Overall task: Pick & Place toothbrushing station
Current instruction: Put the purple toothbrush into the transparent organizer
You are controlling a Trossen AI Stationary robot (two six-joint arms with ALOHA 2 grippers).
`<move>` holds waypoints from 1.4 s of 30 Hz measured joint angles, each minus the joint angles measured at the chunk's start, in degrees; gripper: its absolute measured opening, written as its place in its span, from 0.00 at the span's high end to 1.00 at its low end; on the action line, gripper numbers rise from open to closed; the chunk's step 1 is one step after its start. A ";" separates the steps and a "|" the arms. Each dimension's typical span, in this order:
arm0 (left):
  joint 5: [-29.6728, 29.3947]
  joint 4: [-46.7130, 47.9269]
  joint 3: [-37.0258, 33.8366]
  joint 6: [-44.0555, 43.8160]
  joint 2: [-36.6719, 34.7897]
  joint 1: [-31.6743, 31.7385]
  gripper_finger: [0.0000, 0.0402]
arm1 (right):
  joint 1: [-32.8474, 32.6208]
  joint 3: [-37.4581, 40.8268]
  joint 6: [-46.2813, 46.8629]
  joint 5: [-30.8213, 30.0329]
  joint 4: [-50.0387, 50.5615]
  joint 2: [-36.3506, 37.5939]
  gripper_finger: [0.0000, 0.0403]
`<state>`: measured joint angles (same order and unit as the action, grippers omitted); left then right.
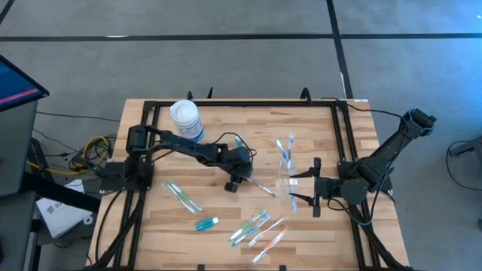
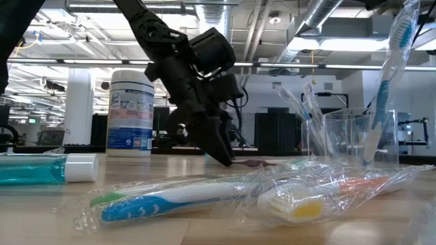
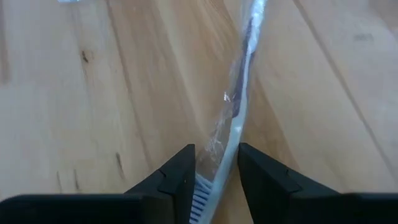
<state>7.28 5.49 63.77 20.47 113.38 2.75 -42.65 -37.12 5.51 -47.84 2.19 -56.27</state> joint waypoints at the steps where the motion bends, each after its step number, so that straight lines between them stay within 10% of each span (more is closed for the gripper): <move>1: 0.02 1.06 -0.04 -0.02 -0.50 -0.01 0.73 | 0.13 0.00 0.07 -0.02 0.01 0.00 0.38; 30: -2.96 2.68 0.15 -2.82 -1.35 -3.68 0.85 | 6.58 0.00 1.67 0.10 -2.53 -0.44 0.38; 42: -2.96 2.64 0.19 -5.72 -1.39 -3.69 0.98 | 13.11 0.00 3.80 10.57 -3.10 -0.42 0.38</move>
<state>4.32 8.13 63.96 14.75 111.98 -0.94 -29.54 -37.12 9.30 -37.27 -0.91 -56.69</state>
